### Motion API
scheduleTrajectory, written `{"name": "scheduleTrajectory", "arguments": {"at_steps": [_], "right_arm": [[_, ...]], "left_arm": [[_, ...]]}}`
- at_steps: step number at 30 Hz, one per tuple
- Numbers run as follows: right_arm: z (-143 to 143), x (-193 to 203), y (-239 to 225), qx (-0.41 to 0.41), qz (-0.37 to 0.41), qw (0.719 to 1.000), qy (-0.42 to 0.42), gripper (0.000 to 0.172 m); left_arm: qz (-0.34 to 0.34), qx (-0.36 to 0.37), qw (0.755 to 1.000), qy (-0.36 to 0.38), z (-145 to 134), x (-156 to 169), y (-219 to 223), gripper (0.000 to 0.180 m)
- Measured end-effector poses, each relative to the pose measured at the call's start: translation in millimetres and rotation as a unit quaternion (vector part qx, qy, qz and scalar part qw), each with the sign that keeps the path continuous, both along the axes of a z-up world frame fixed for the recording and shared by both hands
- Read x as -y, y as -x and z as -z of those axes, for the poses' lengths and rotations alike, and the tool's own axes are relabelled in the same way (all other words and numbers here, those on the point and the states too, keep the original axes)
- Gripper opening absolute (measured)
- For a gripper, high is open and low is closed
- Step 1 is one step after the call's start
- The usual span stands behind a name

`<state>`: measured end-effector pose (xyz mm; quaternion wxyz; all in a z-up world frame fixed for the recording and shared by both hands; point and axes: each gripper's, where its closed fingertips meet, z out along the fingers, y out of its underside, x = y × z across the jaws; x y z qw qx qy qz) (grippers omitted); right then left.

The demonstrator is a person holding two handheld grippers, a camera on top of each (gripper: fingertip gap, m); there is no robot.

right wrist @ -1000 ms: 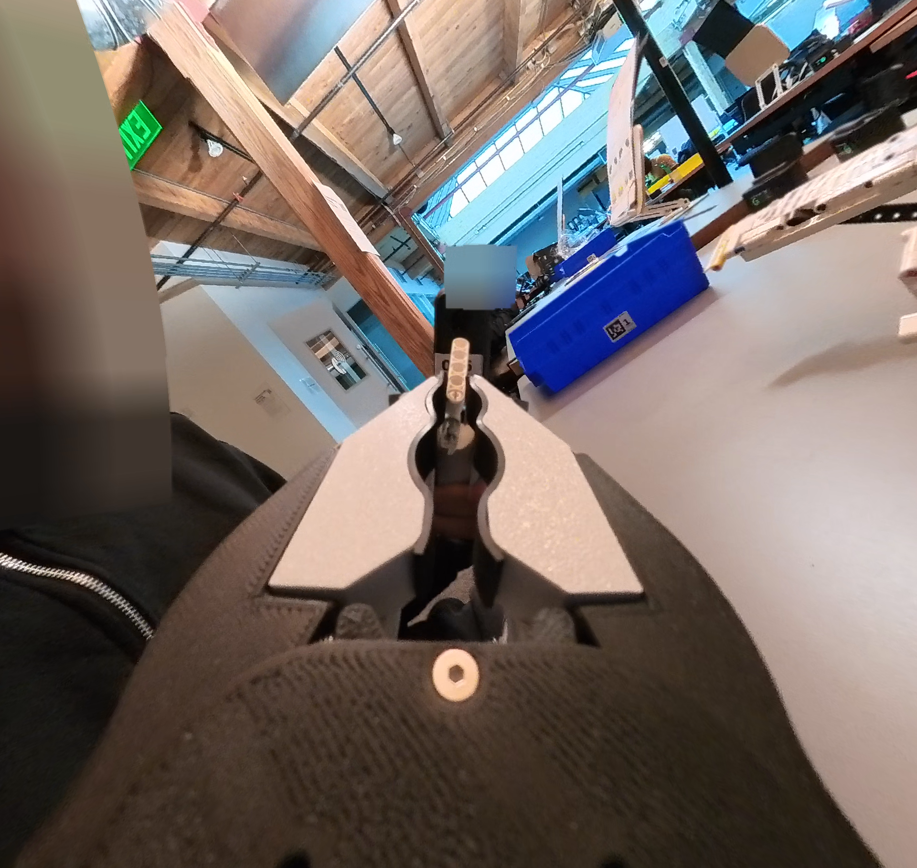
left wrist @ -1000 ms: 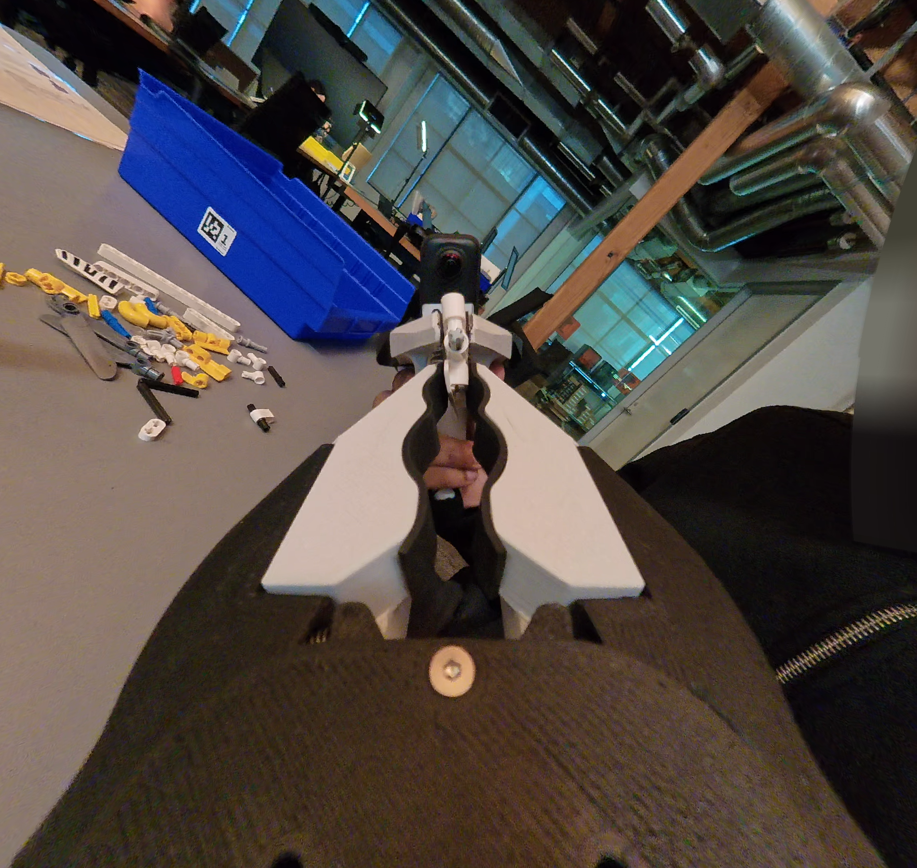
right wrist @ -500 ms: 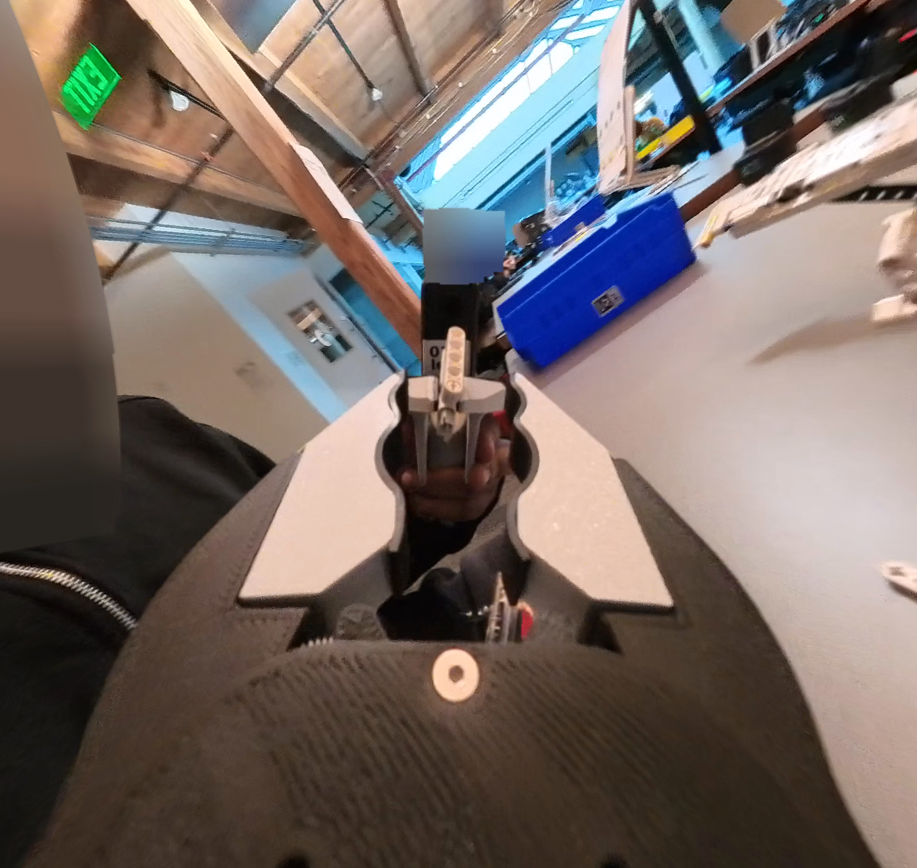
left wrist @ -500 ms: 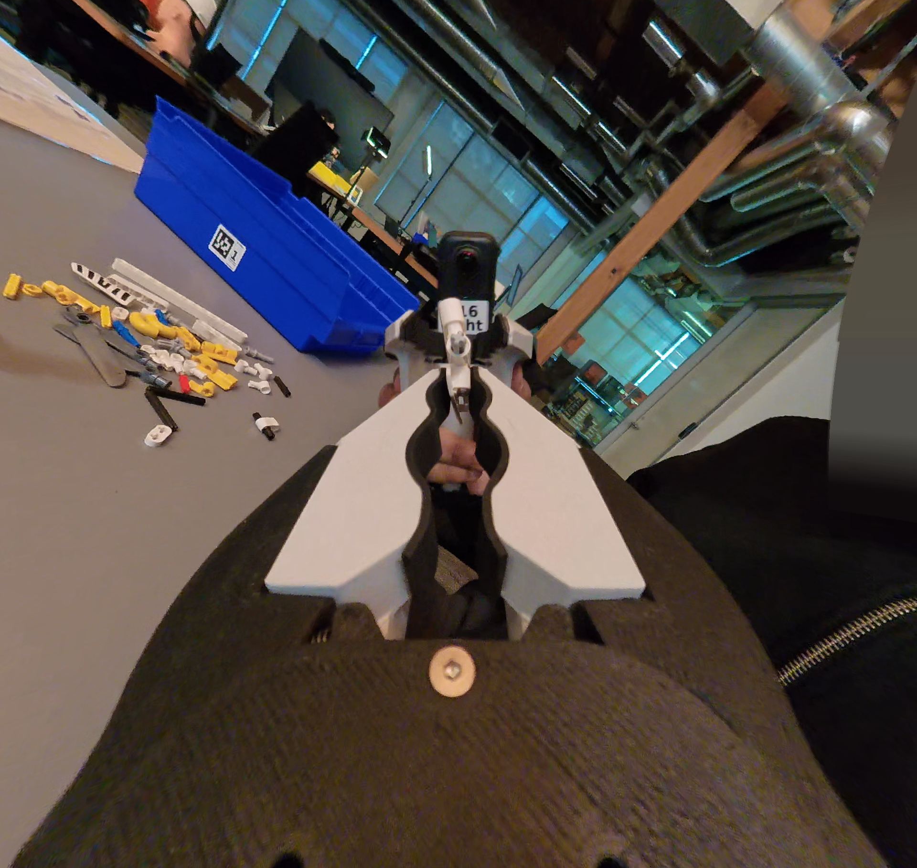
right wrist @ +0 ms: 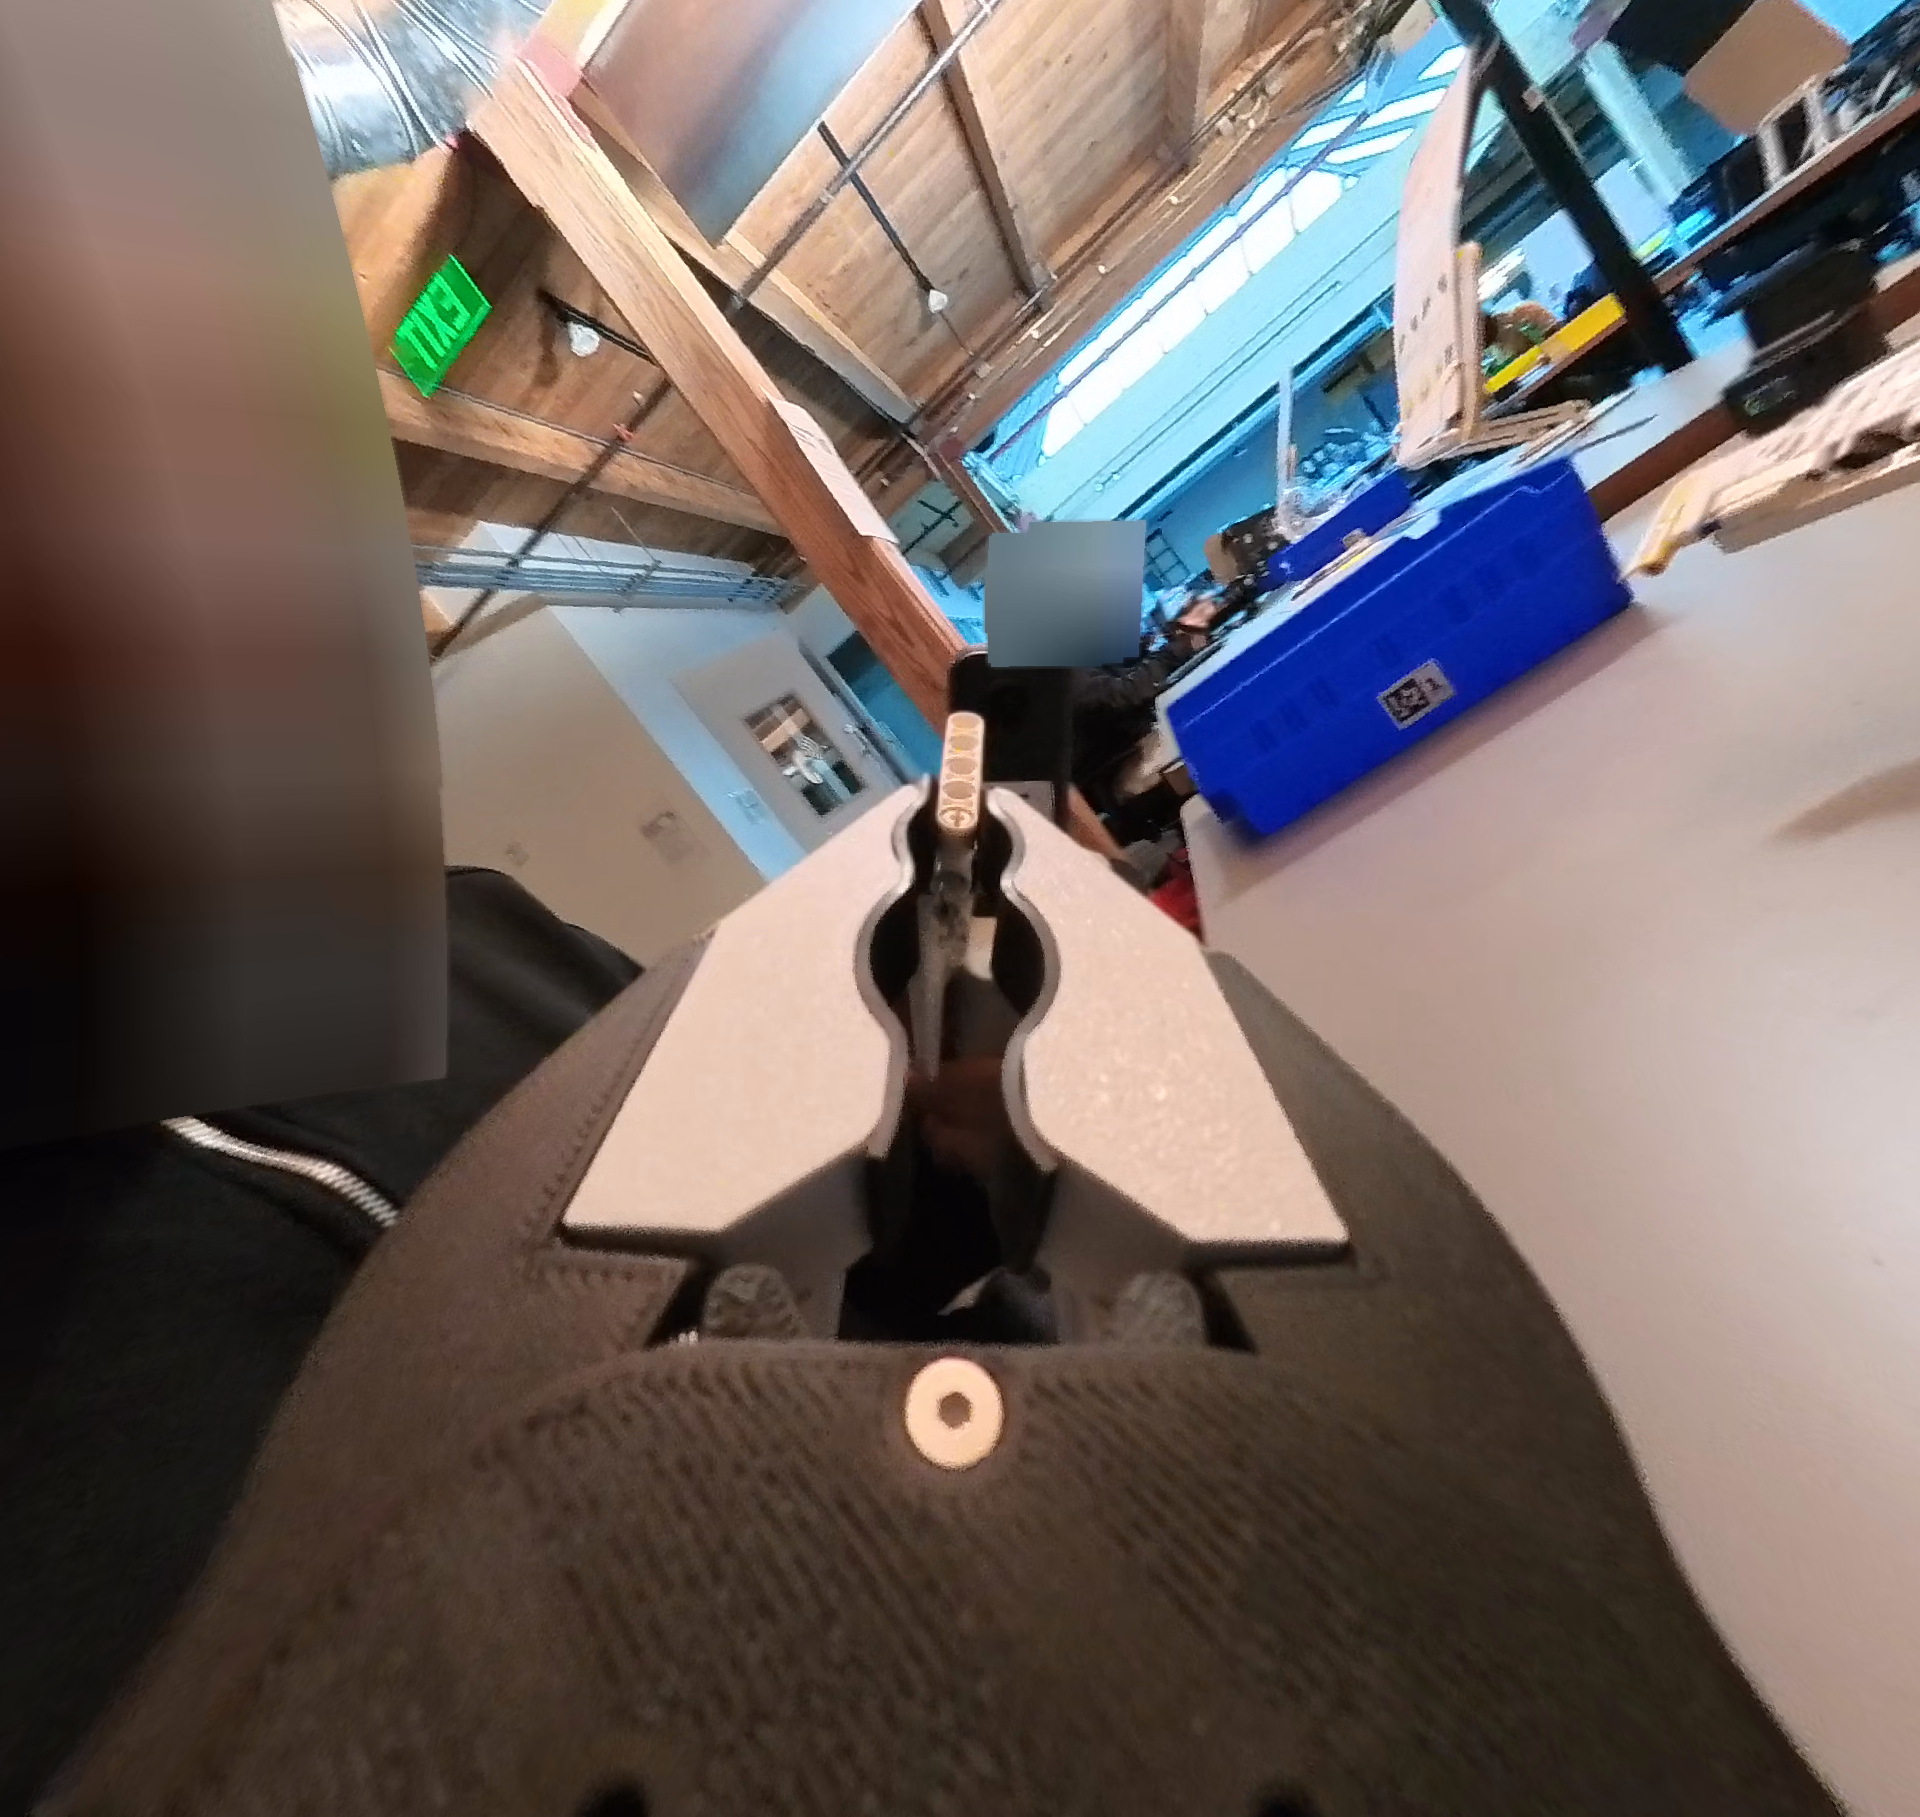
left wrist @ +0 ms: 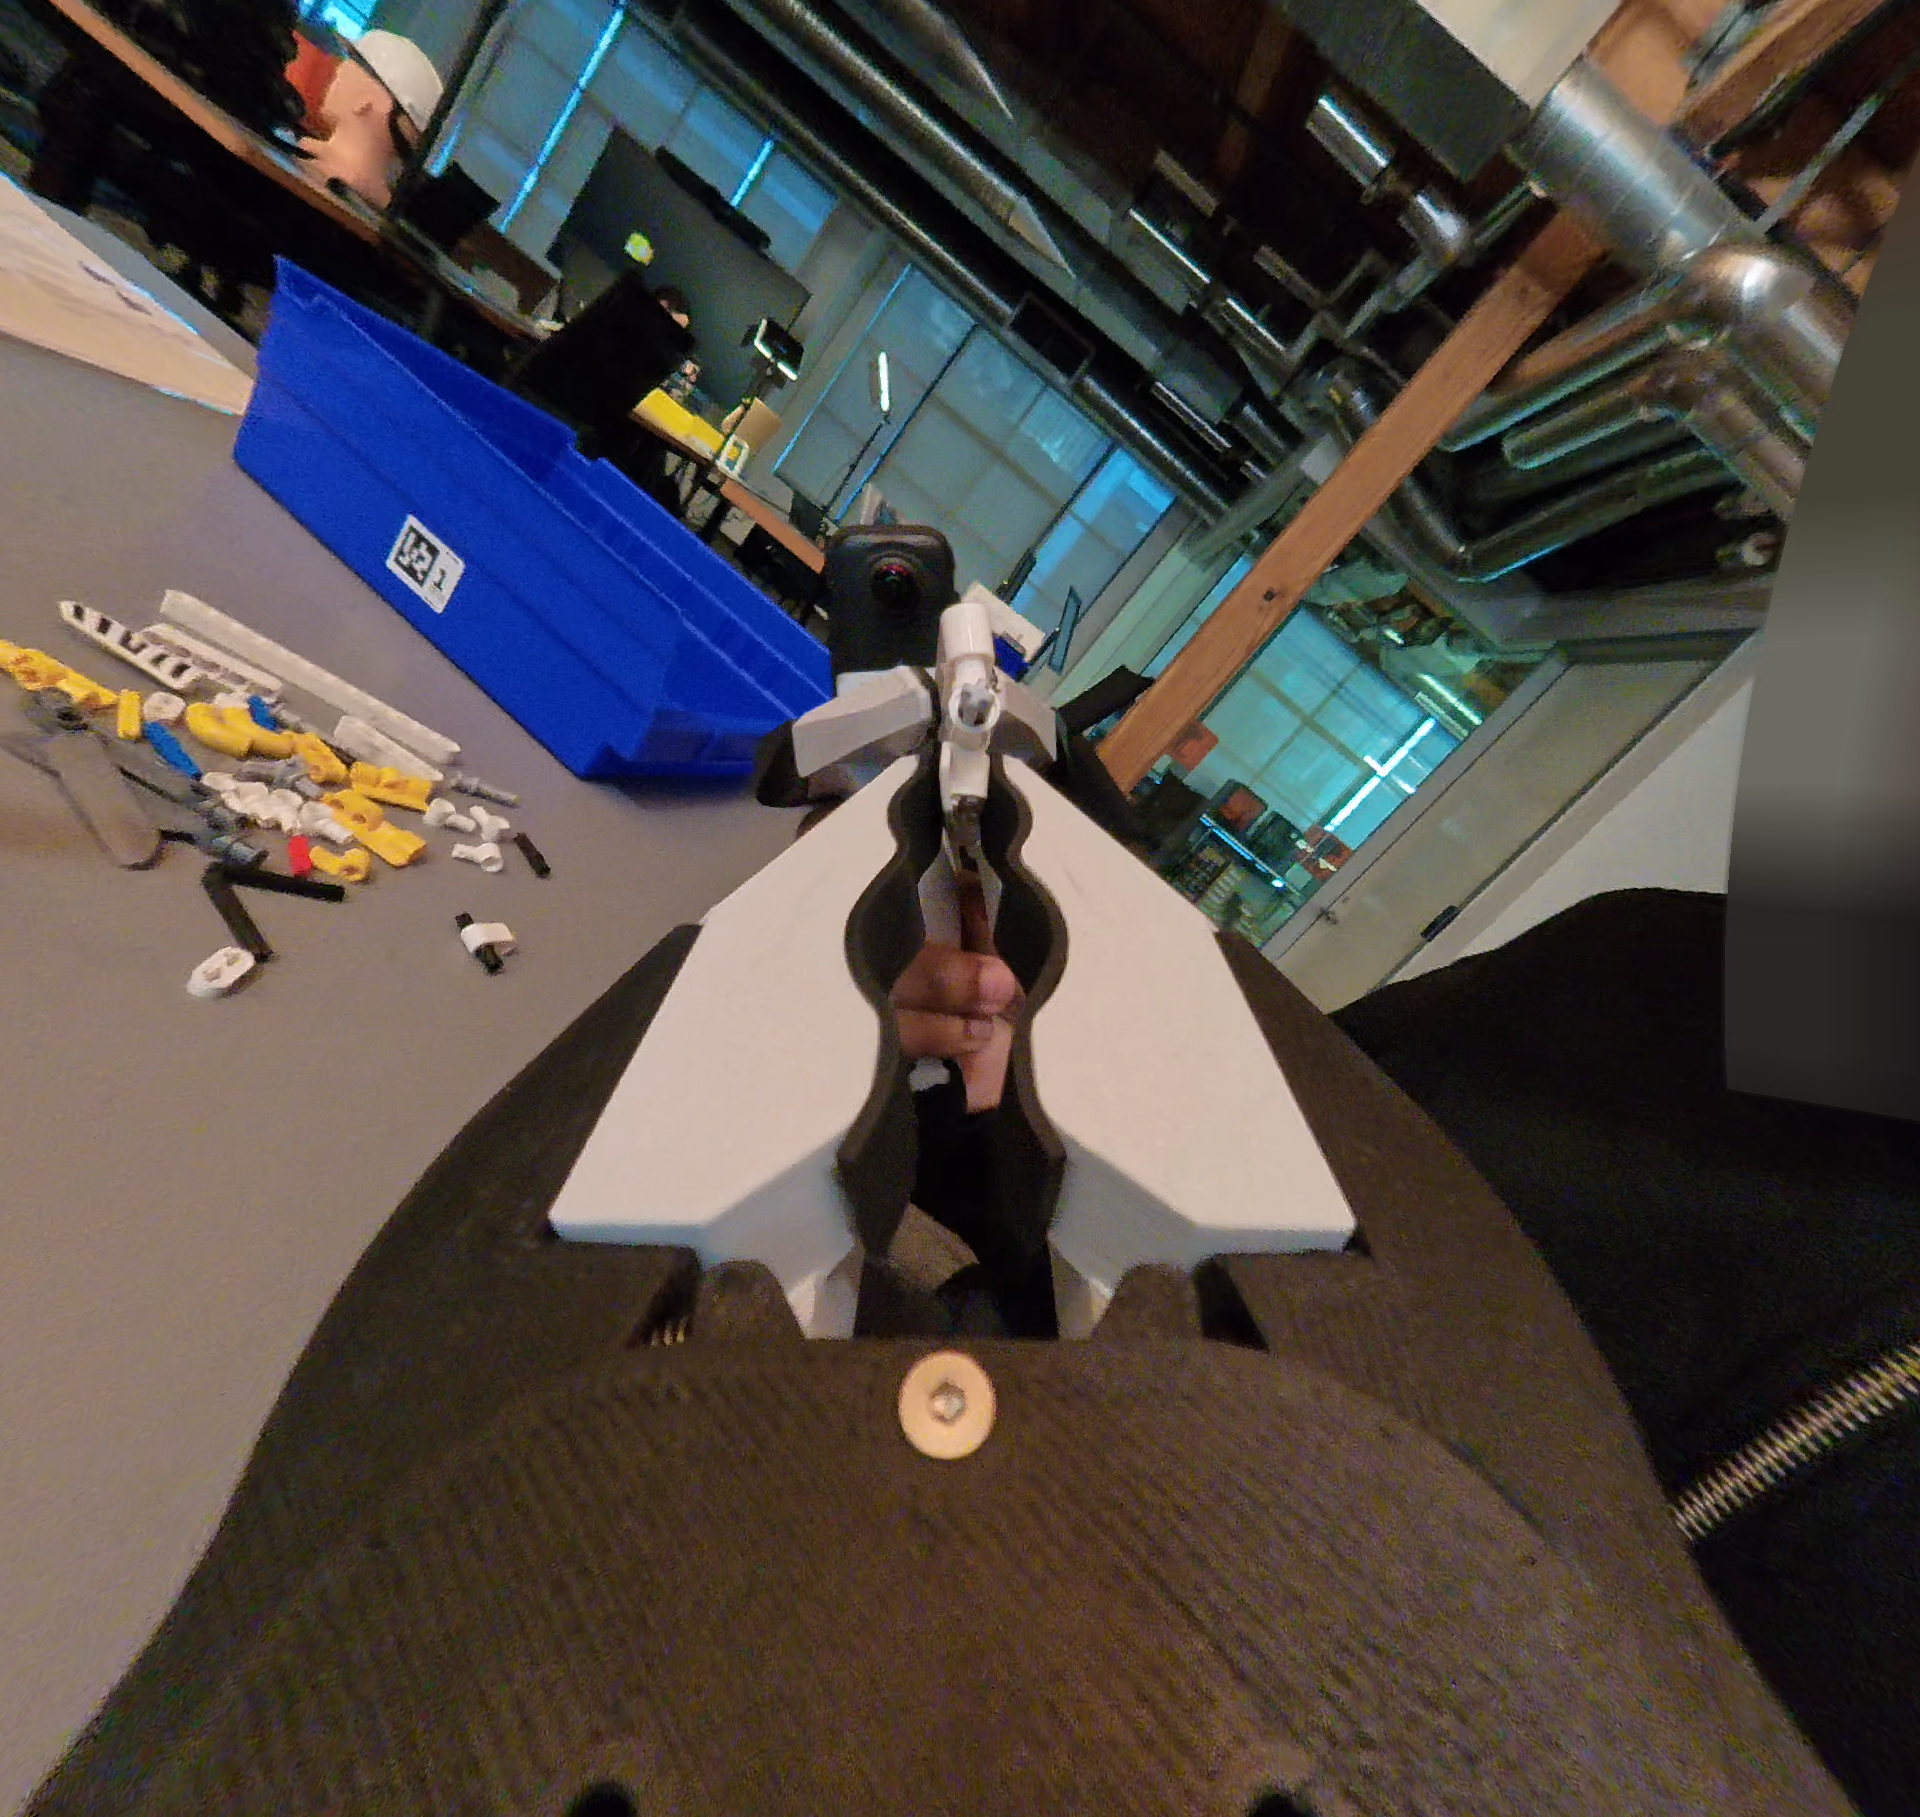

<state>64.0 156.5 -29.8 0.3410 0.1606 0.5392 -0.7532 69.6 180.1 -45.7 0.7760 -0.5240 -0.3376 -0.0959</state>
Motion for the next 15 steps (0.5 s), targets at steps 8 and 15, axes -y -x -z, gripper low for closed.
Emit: {"name": "scheduleTrajectory", "arguments": {"at_steps": [8, 15], "right_arm": [[-13, -3, -6, -0.038, 0.034, 0.998, -0.034, 0.004], [-34, -27, 16, 0.033, 0.067, 0.995, 0.069, 0.005]], "left_arm": [[0.004, -0.019, 1.0, -0.005, -13, -3, -7, 0.007], [0.025, -0.035, 0.999, 0.017, -12, -6, -15, 0.005]]}}
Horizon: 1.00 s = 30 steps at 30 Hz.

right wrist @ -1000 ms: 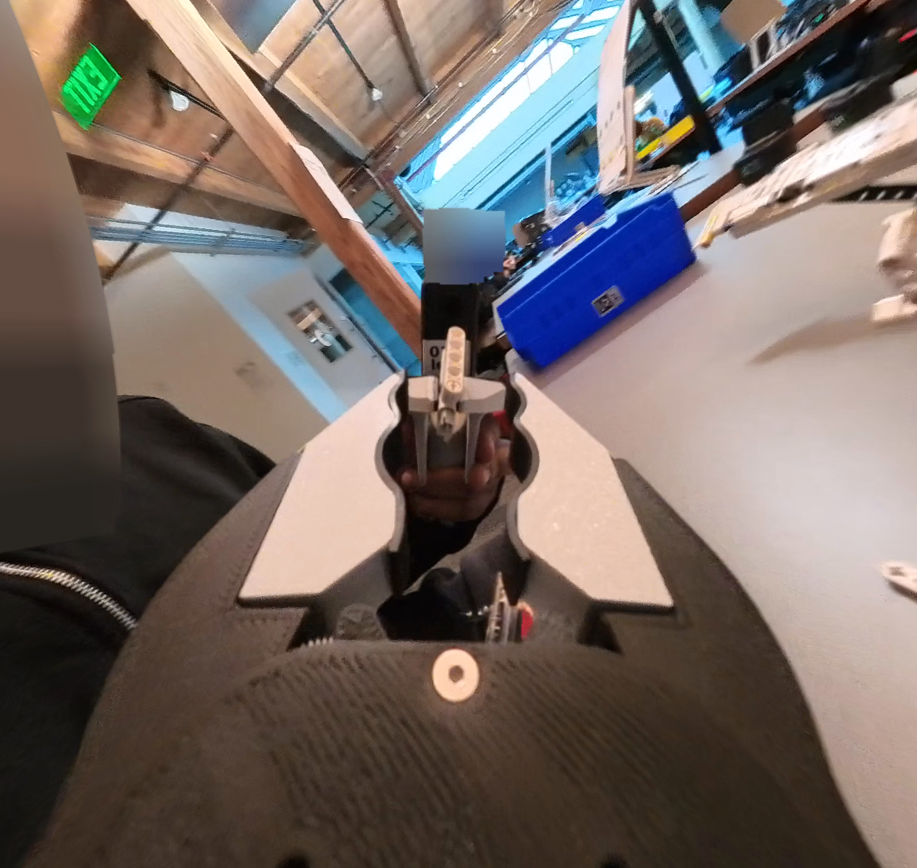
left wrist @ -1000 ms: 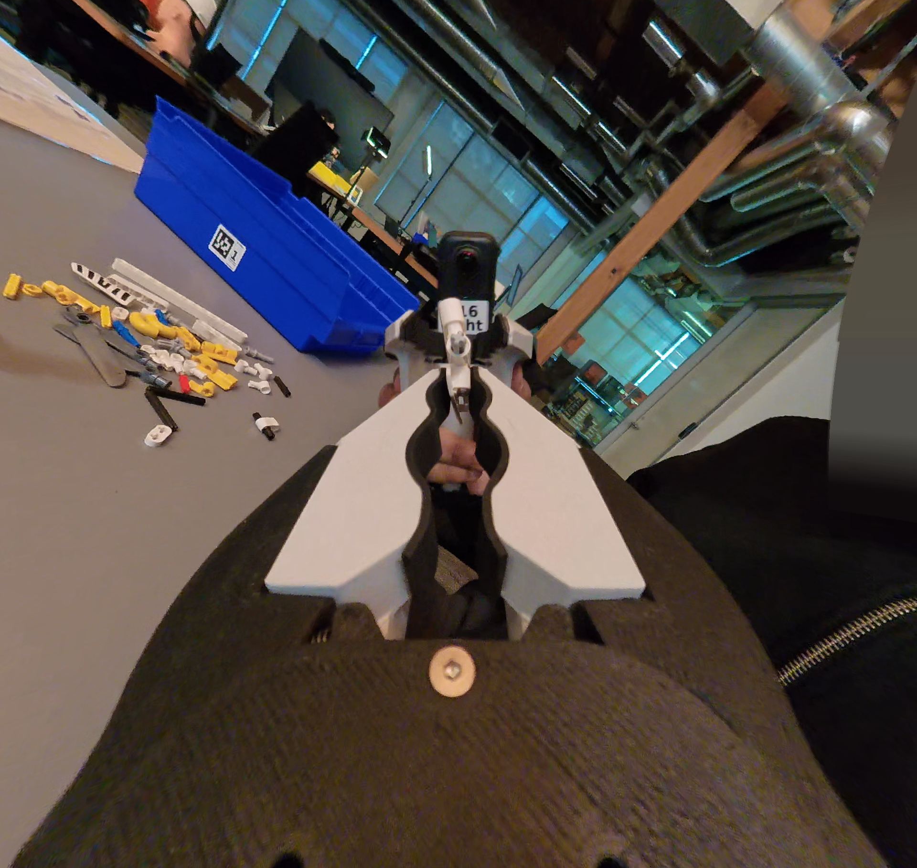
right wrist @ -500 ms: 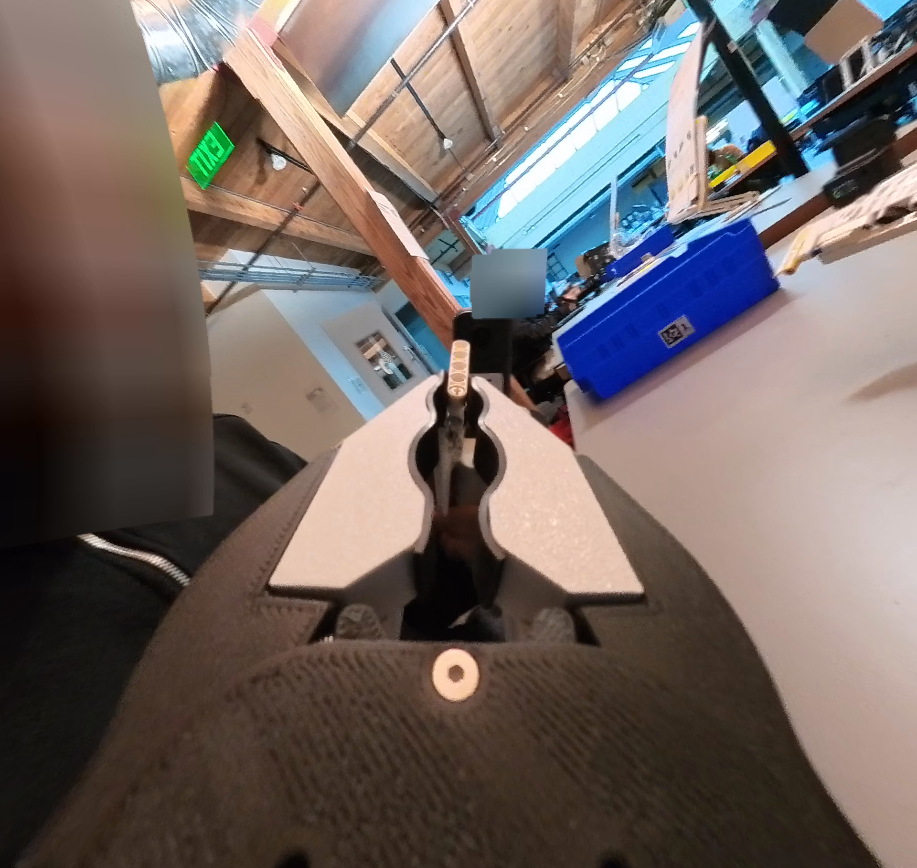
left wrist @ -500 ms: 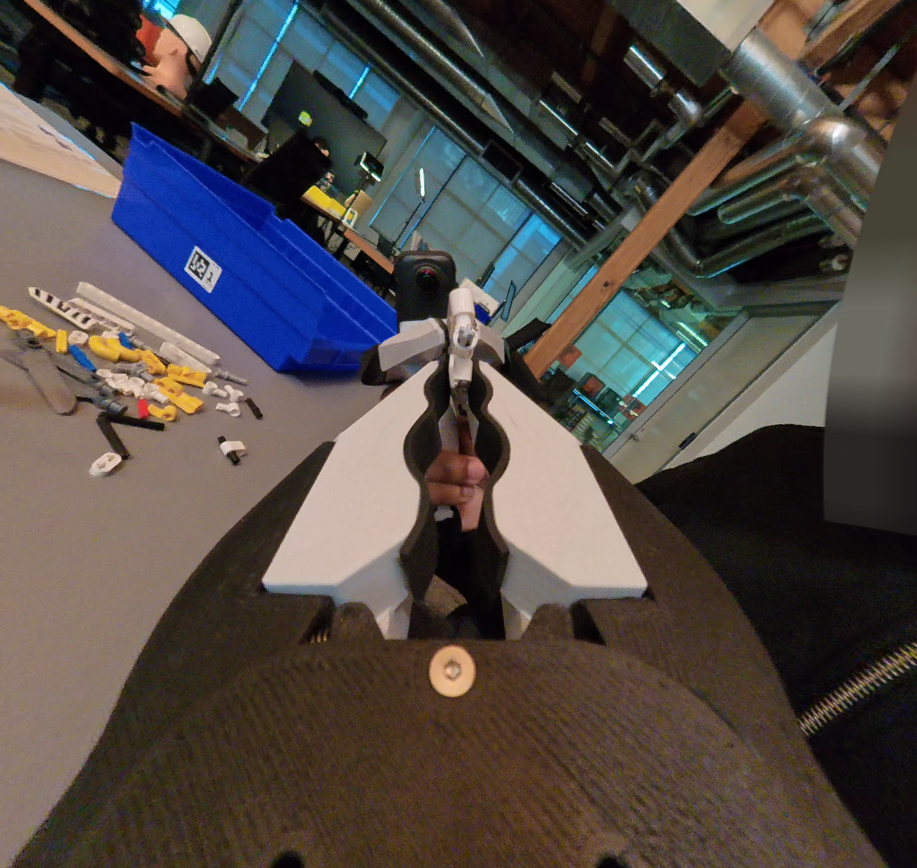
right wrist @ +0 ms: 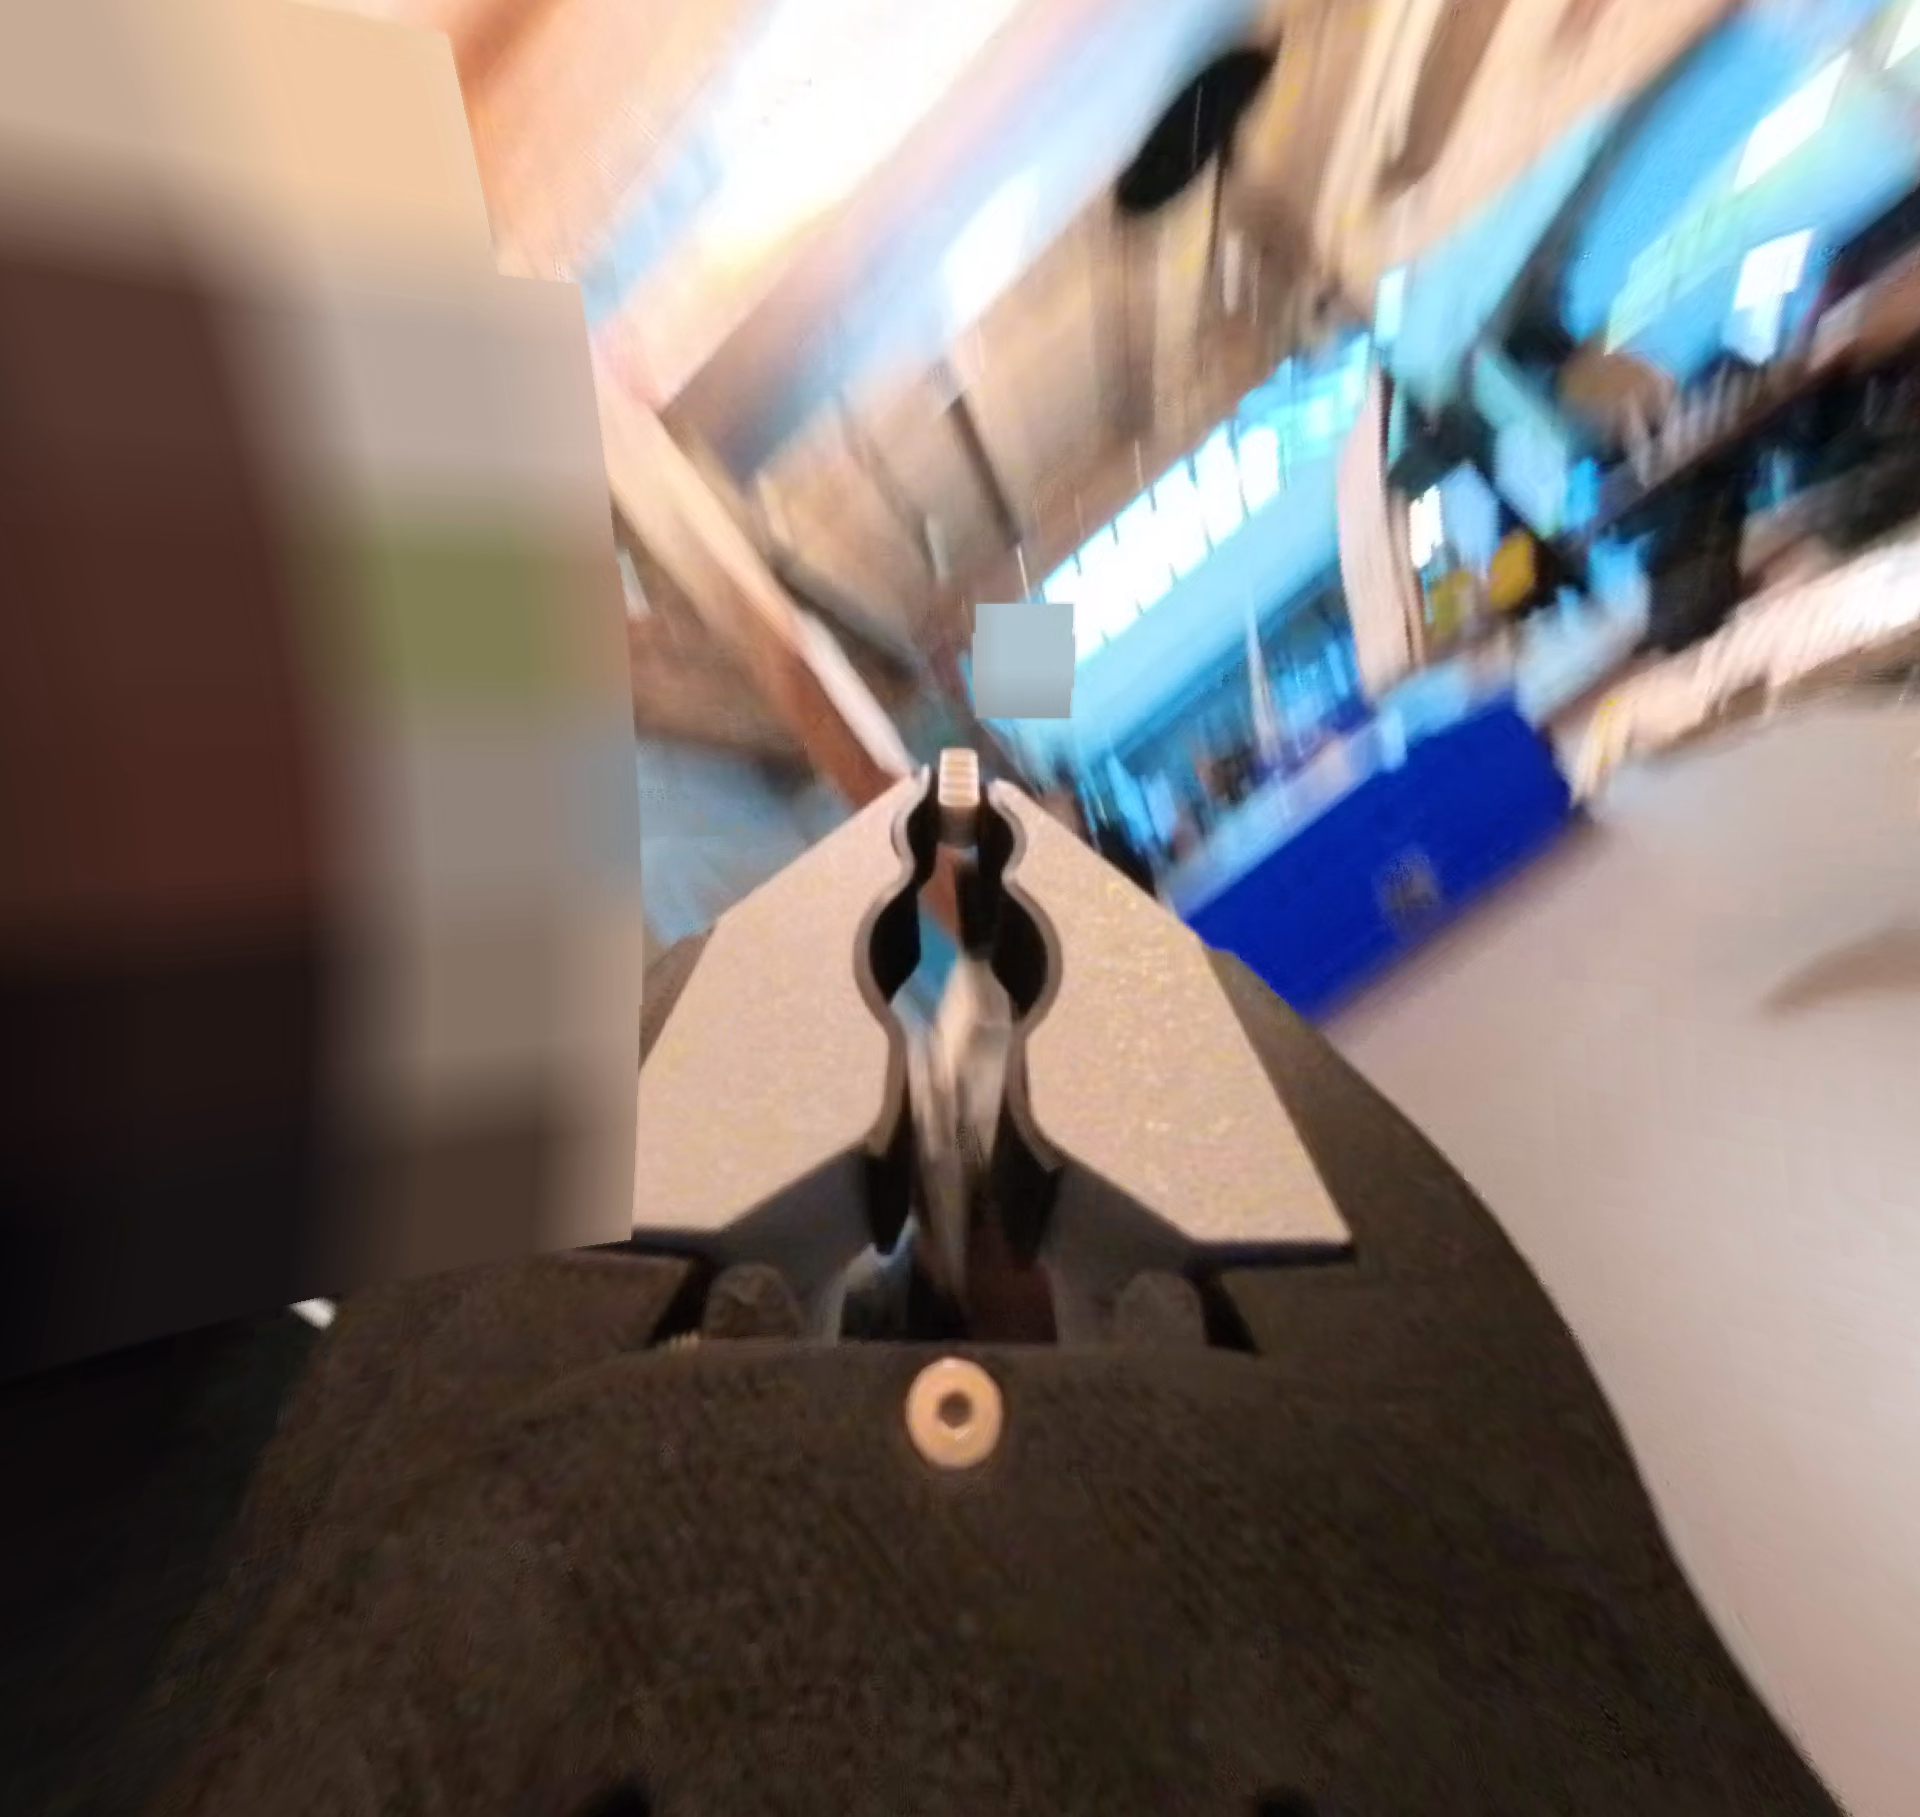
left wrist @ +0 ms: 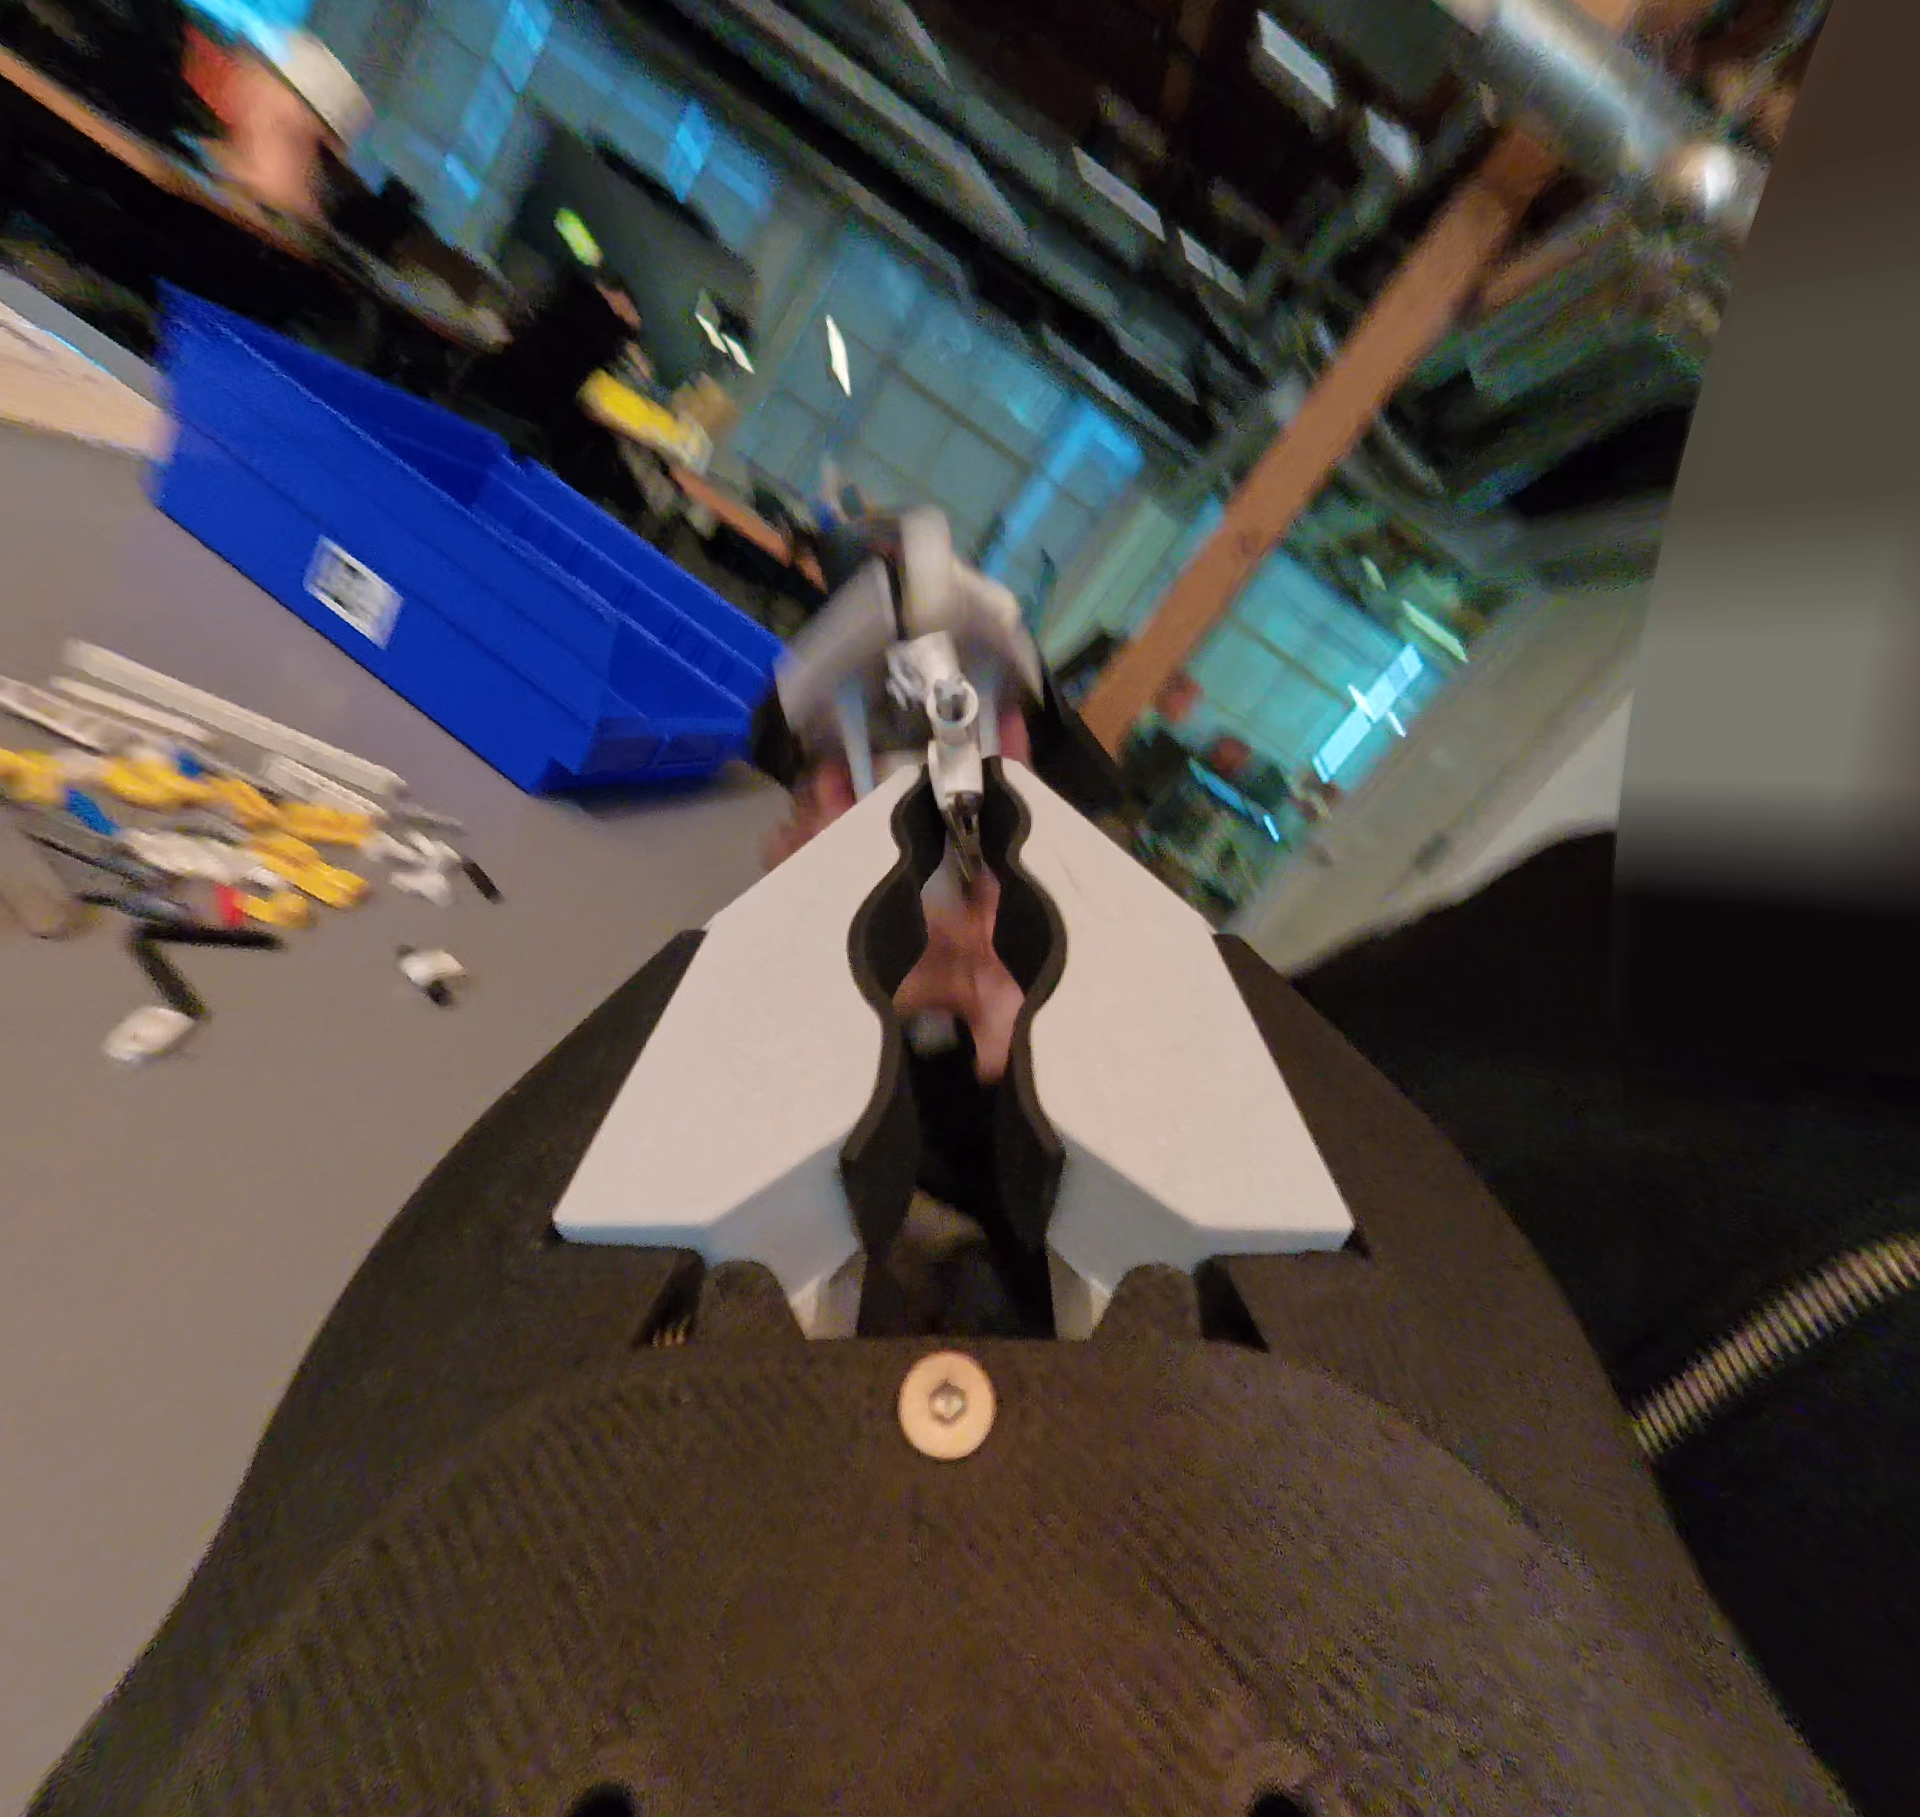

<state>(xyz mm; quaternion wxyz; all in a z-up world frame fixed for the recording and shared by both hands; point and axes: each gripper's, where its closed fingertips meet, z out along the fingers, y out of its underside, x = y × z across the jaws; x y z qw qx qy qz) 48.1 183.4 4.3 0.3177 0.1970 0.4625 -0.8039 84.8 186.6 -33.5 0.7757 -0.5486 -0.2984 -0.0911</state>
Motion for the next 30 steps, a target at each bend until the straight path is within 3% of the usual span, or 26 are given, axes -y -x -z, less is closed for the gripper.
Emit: {"name": "scheduleTrajectory", "arguments": {"at_steps": [1, 3, 6, 9, 11, 15, 22, 26, 30], "right_arm": [[-15, -33, 23, 0.028, 0.033, 0.997, 0.06, 0.005], [-12, -60, 47, -0.033, 0.135, 0.99, -0.011, 0.005], [-13, -40, 23, -0.111, 0.139, 0.981, -0.08, 0.004], [11, -20, 26, -0.153, 0.149, 0.964, -0.159, 0.005], [31, -16, 38, -0.116, 0.133, 0.968, -0.18, 0.005], [47, -12, 48, 0.02, 0.054, 0.993, -0.102, 0.004], [67, -8, 55, 0.054, 0.046, 0.991, -0.118, 0.005], [90, 0, 53, 0.008, 0.06, 0.978, -0.2, 0.005], [86, -8, 55, -0.142, 0.162, 0.944, -0.249, 0.005]], "left_arm": [[0.027, -0.001, 0.999, 0.028, 10, -9, -10, 0.006], [0.0, -0.006, 0.999, 0.047, 25, -13, -9, 0.005], [-0.001, 0.037, 0.999, 0.001, 27, -1, 10, 0.005], [-0.015, 0.047, 0.999, 0.008, 33, 7, 19, 0.005], [-0.027, 0.055, 0.998, 0.012, 39, 11, 22, 0.005], [-0.039, 0.083, 0.996, -0.008, 50, 17, 31, 0.005], [-0.052, 0.133, 0.988, 0.054, 81, 25, 45, 0.005], [-0.049, 0.133, 0.989, 0.034, 81, 30, 50, 0.004], [-0.051, 0.127, 0.991, 0.014, 81, 35, 55, 0.004]]}}
